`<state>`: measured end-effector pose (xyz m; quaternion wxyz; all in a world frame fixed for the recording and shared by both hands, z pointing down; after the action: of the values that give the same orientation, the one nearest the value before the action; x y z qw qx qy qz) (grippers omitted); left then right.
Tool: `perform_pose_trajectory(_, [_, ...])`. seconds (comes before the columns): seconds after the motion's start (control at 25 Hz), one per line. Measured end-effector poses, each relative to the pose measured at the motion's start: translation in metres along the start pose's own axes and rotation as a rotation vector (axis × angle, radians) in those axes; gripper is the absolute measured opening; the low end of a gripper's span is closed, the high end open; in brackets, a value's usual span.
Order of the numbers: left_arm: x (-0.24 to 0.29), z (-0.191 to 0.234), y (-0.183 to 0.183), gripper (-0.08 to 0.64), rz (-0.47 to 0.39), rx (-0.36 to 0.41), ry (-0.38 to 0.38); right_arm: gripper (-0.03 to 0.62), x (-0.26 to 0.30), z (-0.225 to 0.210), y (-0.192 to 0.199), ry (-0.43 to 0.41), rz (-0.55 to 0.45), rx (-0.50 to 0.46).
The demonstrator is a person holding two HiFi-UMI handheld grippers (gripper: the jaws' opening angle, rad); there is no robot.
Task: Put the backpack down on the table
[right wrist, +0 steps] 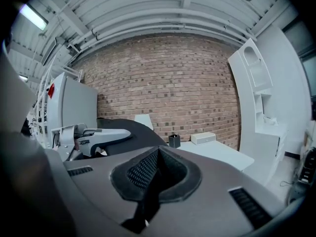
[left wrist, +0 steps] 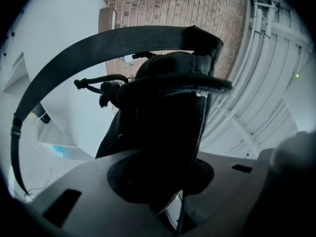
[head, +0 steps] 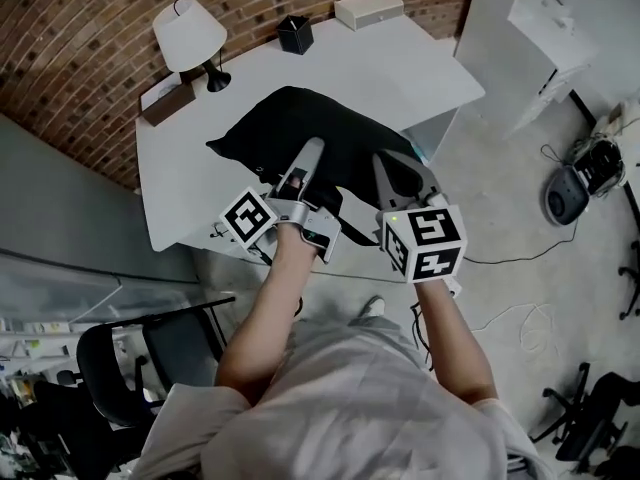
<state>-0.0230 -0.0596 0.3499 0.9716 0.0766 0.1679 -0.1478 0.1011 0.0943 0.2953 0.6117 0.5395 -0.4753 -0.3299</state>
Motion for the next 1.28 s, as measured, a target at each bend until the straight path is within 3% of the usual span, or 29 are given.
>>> perform_pose_trajectory(0.56, [0.058,0.011,0.011,0.098,-0.078,0.022,0.034,0.002,0.028,-0.055,-0.005,-0.077,-0.002,-0.001])
perform_pose_trajectory(1.28, [0.121,0.070,-0.066,0.098,-0.162,-0.043,0.050,0.002,0.142,-0.069,-0.026,-0.089,0.045,-0.055])
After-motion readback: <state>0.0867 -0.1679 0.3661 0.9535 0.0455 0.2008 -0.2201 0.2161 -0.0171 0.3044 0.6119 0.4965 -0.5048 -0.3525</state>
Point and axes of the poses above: the fingertips, and each gripper's own axes: x forward along the fingers, z to its left, y out of its underside, the point moved 10 cm from there along -x, backward along the fingers, and after that the axes turned 6 degrees about y, right-handed, at the moved point
